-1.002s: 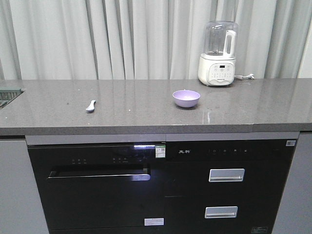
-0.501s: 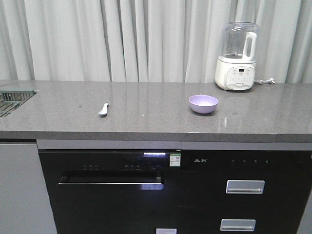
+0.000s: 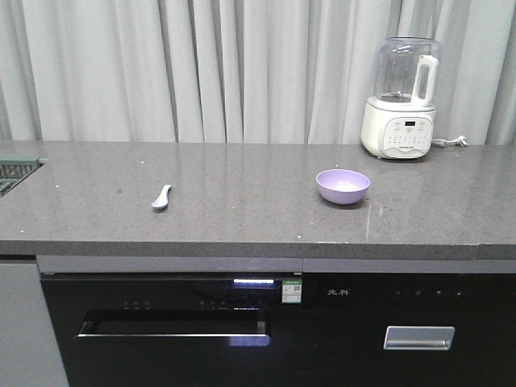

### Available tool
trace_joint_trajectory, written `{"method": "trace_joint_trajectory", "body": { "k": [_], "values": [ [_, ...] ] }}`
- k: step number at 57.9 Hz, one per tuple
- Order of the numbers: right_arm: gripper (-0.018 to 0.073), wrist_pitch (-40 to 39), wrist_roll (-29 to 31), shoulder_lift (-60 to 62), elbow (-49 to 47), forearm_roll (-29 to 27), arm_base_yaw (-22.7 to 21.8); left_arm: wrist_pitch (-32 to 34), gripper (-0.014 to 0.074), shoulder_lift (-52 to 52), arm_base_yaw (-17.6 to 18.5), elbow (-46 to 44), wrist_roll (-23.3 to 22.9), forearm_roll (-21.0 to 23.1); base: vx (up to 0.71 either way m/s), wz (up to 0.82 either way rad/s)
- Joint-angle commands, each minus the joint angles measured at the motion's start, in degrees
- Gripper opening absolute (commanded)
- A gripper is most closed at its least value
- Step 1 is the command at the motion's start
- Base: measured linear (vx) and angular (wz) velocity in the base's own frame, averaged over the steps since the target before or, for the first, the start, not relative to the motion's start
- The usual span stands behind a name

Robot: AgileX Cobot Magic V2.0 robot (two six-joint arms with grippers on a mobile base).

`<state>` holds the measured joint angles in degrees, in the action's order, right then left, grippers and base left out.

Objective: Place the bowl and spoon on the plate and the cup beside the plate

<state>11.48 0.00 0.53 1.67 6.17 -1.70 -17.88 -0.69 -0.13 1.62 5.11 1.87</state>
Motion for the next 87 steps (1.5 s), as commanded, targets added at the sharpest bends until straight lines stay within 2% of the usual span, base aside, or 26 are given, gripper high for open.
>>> {"method": "trace_joint_trajectory", "body": {
  "k": [1, 87],
  "values": [
    [-0.0009, -4.52, 0.42, 1.17, 1.04, 0.68, -0.09, 4.38, -0.0006, -0.77, 0.0, 1.14, -0.4, 0.42, 0.25, -0.07],
    [-0.0009, -4.75, 0.42, 1.17, 1.04, 0.68, -0.09, 4.38, -0.0006, -0.77, 0.0, 1.14, -0.4, 0.42, 0.3, -0.03]
  ]
}}
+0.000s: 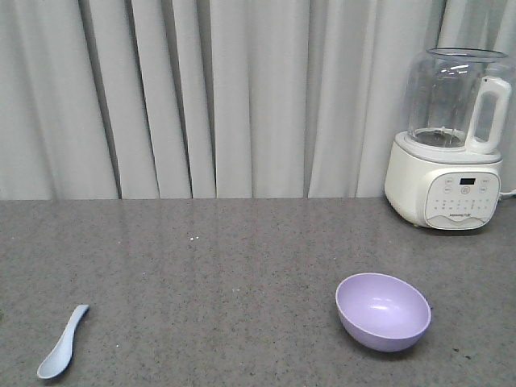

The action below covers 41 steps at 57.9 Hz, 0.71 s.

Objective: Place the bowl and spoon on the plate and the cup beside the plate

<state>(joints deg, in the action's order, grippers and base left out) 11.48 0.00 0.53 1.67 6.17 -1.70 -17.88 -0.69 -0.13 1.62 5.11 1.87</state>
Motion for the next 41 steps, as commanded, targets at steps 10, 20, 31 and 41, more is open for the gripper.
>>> {"method": "trace_joint_trajectory", "body": {
  "k": [10, 20, 31, 41],
  "values": [
    [-0.0009, -4.75, 0.42, 1.17, 1.04, 0.68, -0.09, 4.38, -0.0006, -0.77, 0.0, 1.14, -0.4, 0.42, 0.19, -0.01],
    [-0.0009, -4.75, 0.42, 1.17, 1.04, 0.68, -0.09, 4.38, -0.0006, -0.77, 0.0, 1.14, -0.4, 0.42, 0.16, 0.02],
    [-0.0009, -4.38, 0.42, 1.17, 1.04, 0.68, -0.09, 4.38, -0.0006, -0.77, 0.0, 1.14, -0.4, 0.42, 0.12, 0.04],
    [-0.0009, -4.38, 0.42, 1.17, 1.04, 0.68, -0.09, 4.38, -0.0006, -0.77, 0.0, 1.14, -0.4, 0.42, 0.08, 0.02]
  ]
}}
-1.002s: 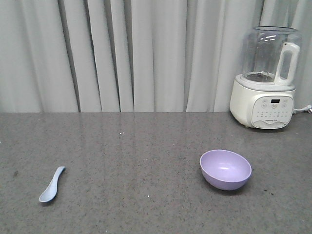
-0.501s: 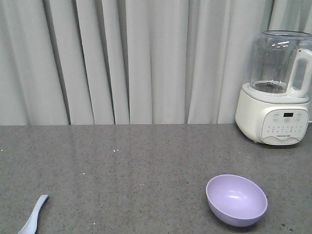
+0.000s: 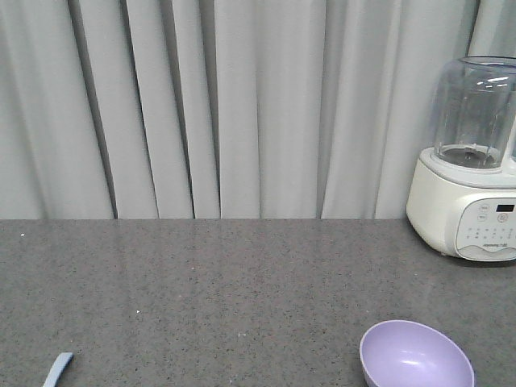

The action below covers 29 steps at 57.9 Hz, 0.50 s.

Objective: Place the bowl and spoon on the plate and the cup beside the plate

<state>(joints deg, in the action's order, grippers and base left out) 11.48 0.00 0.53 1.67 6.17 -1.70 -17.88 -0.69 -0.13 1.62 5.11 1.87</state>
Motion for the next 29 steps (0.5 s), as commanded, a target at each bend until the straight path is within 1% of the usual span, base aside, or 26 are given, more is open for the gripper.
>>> {"method": "trace_joint_trajectory", "body": {
  "k": [1, 15, 17, 19, 22, 24, 29],
  "values": [
    [-0.0009, -4.38, 0.42, 1.17, 1.04, 0.68, -0.09, 4.38, -0.0006, -0.77, 0.0, 1.14, -0.4, 0.42, 0.06, 0.01],
    [-0.0009, -4.38, 0.42, 1.17, 1.04, 0.68, -0.09, 4.38, -0.0006, -0.77, 0.0, 1.14, -0.4, 0.42, 0.04, 0.0],
    [-0.0009, -4.38, 0.42, 1.17, 1.04, 0.68, -0.09, 4.64, -0.0006, -0.77, 0.0, 1.14, 0.75, -0.65, 0.01, 0.0],
    [-0.0009, -4.43, 0.42, 1.17, 1.04, 0.68, -0.09, 4.8, -0.0006, -0.77, 0.0, 1.14, 2.71, -2.92, 0.0, 0.0],
    [-0.0009, -4.63, 0.42, 1.17, 1.04, 0.68, -0.09, 4.93, -0.0006, -0.77, 0.0, 1.14, 6.53, -7.53, 0.0, 0.0],
    [-0.0009, -4.63, 0.42, 1.17, 1.04, 0.68, -0.09, 4.8, -0.0006, -0.77, 0.0, 1.14, 8.1, -9.48, 0.0, 0.0],
    [-0.0009, -4.57, 0.99, 1.17, 1.04, 1.48, -0.09, 4.69, -0.0006, -0.77, 0.0, 1.14, 9.2, -11.87, 0.0, 0.0]
  ]
}}
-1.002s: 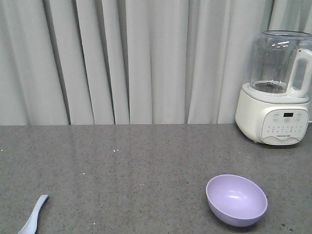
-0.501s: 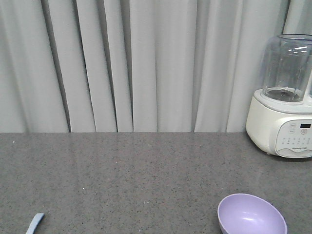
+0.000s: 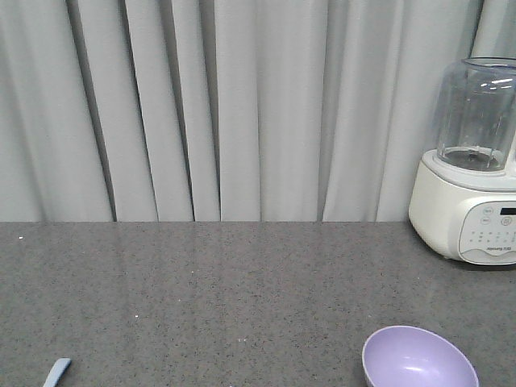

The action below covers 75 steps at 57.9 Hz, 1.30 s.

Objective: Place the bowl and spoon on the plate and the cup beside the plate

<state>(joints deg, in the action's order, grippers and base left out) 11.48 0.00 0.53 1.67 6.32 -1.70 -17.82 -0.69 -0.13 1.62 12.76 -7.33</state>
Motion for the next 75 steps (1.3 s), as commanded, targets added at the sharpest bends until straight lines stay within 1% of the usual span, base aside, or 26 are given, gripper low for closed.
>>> {"method": "trace_joint_trajectory", "body": {
  "k": [1, 8, 16, 18, 22, 24, 28, 34, 39, 43, 45, 48, 52, 57, 59, 62, 66, 68, 72, 75],
  "values": [
    [-0.0009, -4.57, 1.3, 1.17, 1.04, 1.57, -0.09, 4.63, -0.0006, -0.77, 0.0, 1.14, 1.55, -2.67, 0.0, 0.0],
    [-0.0009, -4.86, 1.93, 1.17, 1.04, 1.75, -0.09, 4.62, -0.0006, -0.77, 0.0, 1.14, 1.55, -2.49, 0.0, 0.0],
    [-0.0009, -6.63, 0.93, 1.17, 1.04, -0.47, -0.09, 6.0, -0.0006, -0.77, 0.0, 1.04, 2.18, -2.85, 0.0, 0.0],
    [-0.0009, -7.85, 0.85, 1.17, 1.04, -0.93, -0.09, 7.12, -0.0006, -0.77, 0.0, 1.04, 1.9, -2.27, 0.0, 0.0],
    [-0.0009, -10.44, 0.85, 1.17, 1.04, -1.08, -0.09, 10.56, -0.0006, -0.77, 0.0, 1.04, 1.9, 0.75, 0.0, 0.0],
    [-0.0009, -12.08, 0.85, 1.17, 1.04, -1.08, -0.09, 12.75, -0.0006, -0.77, 0.0, 1.04, 1.95, 2.51, 0.0, 0.0],
    [-0.0009, -16.06, 0.85, 1.17, 1.04, -1.08, -0.09, 19.12, -0.0006, -0.77, 0.0, 1.04, 1.95, 5.88, 0.0, 0.0],
    [-0.0009, -22.68, 1.06, 1.17, 1.04, -1.23, -0.09, 31.29, -0.0006, -0.77, 0.0, 1.04, 1.95, 10.94, 0.0, 0.0],
    [-0.0009, -28.38, -0.43, 1.17, 0.52, -3.24, -0.09, 41.62, -0.0006, -0.77, 0.0, 1.04, 1.95, 15.31, 0.0, 0.0],
    [-0.0009, -28.38, -2.9, 1.17, -1.6, -5.48, -0.09, 49.25, -0.0006, -0.77, 0.0, 0.71, 1.95, 17.82, 0.0, 0.0],
    [-0.0009, -27.36, -3.16, 1.13, -3.61, -5.89, -0.09, 51.1, -0.0005, -0.77, 0.0, -0.07, 1.89, 19.2, 0.0, 0.0],
    [-0.0009, -24.61, -3.07, 0.64, -7.13, -5.97, -0.09, 50.12, -0.0005, -0.77, 0.0, -2.2, 1.28, 20.25, 0.0, 0.0],
    [-0.0009, -19.19, -2.35, -1.65, -13.59, -5.97, -0.09, 45.6, -0.0005, -0.66, 0.0, -6.71, 0.85, 20.04, 0.0, 0.0],
    [-0.0009, -14.17, -1.55, -5.94, -20.94, -5.97, -0.09, 35.99, -0.0005, 0.12, 0.0, -15.24, 0.93, 19.96, 0.0, 0.0],
    [-0.0009, -12.41, -1.55, -8.72, -24.58, -5.97, -0.09, 33.16, -0.0005, 1.13, 0.0, -18.2, 1.28, 19.79, 0.0, 0.0],
    [-0.0009, -11.01, -1.55, -11.83, -28.12, -5.97, -0.09, 28.65, -0.0005, 3.79, 0.0, -23.02, 2.79, 18.79, 0.0, 0.0],
    [-0.0009, -9.91, -1.55, -15.95, -31.64, -5.97, -0.09, 23.91, -0.0005, 7.77, 0.0, -27.29, 5.69, 15.93, 0.0, 0.0],
    [-0.0009, -9.84, -1.55, -17.44, -32.38, -5.97, -0.09, 21.57, -0.0005, 10.07, 0.0, -28.7, 5.7, 14.43, 0.0, 0.0],
    [-0.0008, -9.75, -1.55, -20.14, -32.77, -5.97, -0.09, 17.82, -0.0004, 14.25, 0.0, -29.81, 4.26, 14.13, 0.0, 0.0],
    [-0.0007, -8.02, -1.55, -22.1, -32.77, -5.97, -0.09, 15.19, -0.0001, 16.71, 0.0, -29.81, 1.8, 14.25, 0.0, 0.0]
  ]
}}
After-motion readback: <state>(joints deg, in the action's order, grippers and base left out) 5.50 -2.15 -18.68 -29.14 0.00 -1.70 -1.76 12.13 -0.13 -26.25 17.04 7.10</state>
